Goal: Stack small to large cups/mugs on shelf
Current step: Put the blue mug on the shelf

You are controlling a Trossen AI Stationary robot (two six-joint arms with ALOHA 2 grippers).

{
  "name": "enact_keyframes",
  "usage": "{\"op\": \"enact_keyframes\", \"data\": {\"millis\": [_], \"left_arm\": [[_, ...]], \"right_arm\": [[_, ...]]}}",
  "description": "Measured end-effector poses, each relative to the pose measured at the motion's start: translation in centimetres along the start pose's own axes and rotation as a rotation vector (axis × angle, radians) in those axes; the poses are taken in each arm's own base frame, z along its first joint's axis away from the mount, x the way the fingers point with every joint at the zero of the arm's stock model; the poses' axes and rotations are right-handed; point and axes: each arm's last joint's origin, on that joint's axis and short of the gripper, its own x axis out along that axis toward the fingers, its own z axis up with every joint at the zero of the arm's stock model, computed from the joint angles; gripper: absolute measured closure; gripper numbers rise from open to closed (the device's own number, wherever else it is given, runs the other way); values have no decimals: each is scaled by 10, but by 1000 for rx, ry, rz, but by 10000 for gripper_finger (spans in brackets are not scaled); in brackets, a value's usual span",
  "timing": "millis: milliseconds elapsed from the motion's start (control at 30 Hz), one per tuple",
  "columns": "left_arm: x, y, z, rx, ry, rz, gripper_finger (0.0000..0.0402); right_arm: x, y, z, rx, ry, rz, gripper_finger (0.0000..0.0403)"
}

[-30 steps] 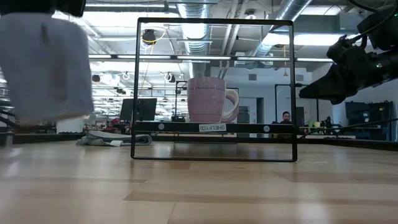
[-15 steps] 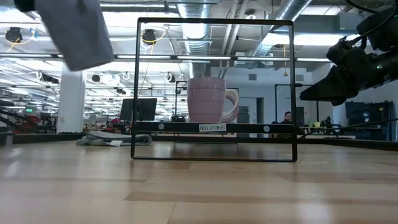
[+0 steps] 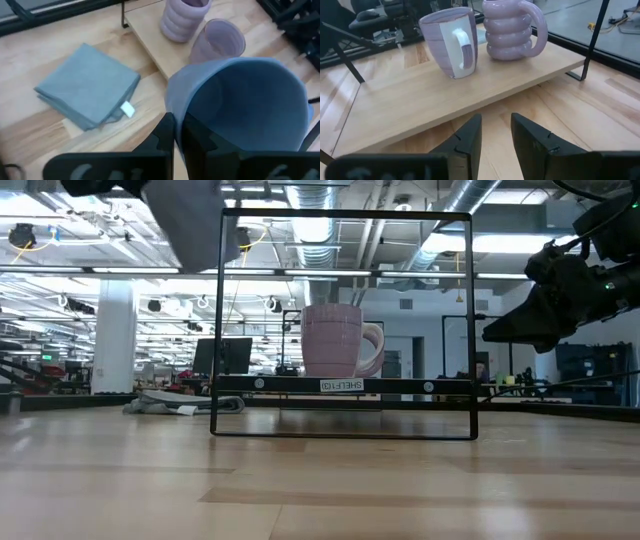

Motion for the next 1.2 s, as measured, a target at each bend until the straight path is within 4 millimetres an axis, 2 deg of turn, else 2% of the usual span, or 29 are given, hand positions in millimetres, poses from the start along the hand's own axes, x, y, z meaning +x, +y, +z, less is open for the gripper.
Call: {"op": "enact_keyframes", "data": {"millis": [200, 333, 767, 1000, 1200], "left_arm": [[22, -17, 11, -70, -27, -15, 401], [43, -34, 14, -96, 33, -57, 401], [107, -85, 1, -142, 147, -115, 401], [126, -116, 4, -141, 196, -79, 401], [147, -133, 2, -147, 305, 28, 401]], "right_arm": [[0, 0, 0, 7, -1, -1, 276], [0, 0, -1, 8, 15, 0, 276], [0, 0, -4, -15, 42, 6, 276], [0, 0, -4, -19, 43, 6, 276], [0, 0, -4, -44, 43, 7, 276]]}}
